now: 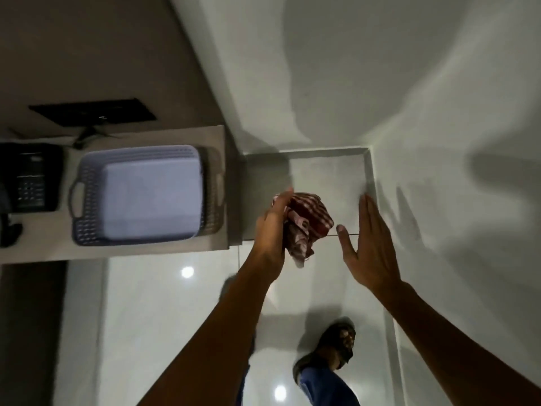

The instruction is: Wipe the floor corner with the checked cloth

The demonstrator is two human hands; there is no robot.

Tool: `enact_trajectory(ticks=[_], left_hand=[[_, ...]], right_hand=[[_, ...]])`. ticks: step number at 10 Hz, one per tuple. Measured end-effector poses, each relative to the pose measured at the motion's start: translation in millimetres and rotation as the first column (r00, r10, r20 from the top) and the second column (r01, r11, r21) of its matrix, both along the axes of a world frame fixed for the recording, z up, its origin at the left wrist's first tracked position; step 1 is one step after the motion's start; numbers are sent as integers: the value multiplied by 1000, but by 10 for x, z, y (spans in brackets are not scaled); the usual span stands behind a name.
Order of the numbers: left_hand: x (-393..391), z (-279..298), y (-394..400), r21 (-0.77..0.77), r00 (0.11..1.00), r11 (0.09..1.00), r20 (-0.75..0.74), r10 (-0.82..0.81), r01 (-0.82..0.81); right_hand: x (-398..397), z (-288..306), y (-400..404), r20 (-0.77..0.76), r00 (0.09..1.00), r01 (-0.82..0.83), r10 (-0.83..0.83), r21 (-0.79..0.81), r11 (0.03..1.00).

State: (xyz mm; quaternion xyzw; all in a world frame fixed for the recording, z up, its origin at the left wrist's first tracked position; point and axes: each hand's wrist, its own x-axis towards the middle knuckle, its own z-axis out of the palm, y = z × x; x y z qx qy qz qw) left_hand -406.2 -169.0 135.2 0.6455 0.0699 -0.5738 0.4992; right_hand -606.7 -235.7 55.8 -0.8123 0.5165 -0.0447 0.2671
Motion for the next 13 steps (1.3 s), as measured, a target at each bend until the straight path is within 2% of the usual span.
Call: enact_trajectory(ticks=[1,2,3,4,5,6,7,8,9,10,11,12,13], left_hand=[[478,344,391,-2,997,998,-11,70,-70],[1147,487,736,25,995,999,96,29,-31],[1887,492,1064,41,984,997,168,58,-66],[2598,488,1454,41,966,993,240,99,-112],[3296,340,1780,20,932,991,343,118,-133],[3745,54,1880,-2,908,996,409,87,-94],[3952,-376,1871,0,876,1000,482,-12,14],[3960,-927,1880,192,633,916,672,-384,352],[3855,-1466,1943,526,298,658,611,-733,540],[3786,-1772,1975,650,126,597,620,-774,470],[3775,-1852,2020,691,69,572,610,-790,443],[3818,-1798,1967,714,58,512,556,-829,477],[3855,-1636,1959,632,67,596,656,-752,496]], right_hand=[[576,371,166,39,998,-49,50,-30,998],[1296,530,408,77,996,-53,54,-22,998],[1948,552,704,94,992,-78,80,-20,997],[2569,551,1080,56,995,-81,76,78,994],[3169,535,1443,127,987,-120,103,134,984],[3584,384,1690,146,974,-192,175,116,974],[3866,109,1837,115,983,-152,141,92,984],[4062,-227,1774,75,983,-175,170,71,982],[4160,-634,1590,-33,960,-274,278,92,957],[4209,-951,1483,-139,944,-284,300,120,951],[4202,-1089,1517,-247,907,-323,340,108,940],[4256,-1020,1511,-255,918,-277,304,139,951],[4277,-877,1590,-81,976,-197,204,89,976]])
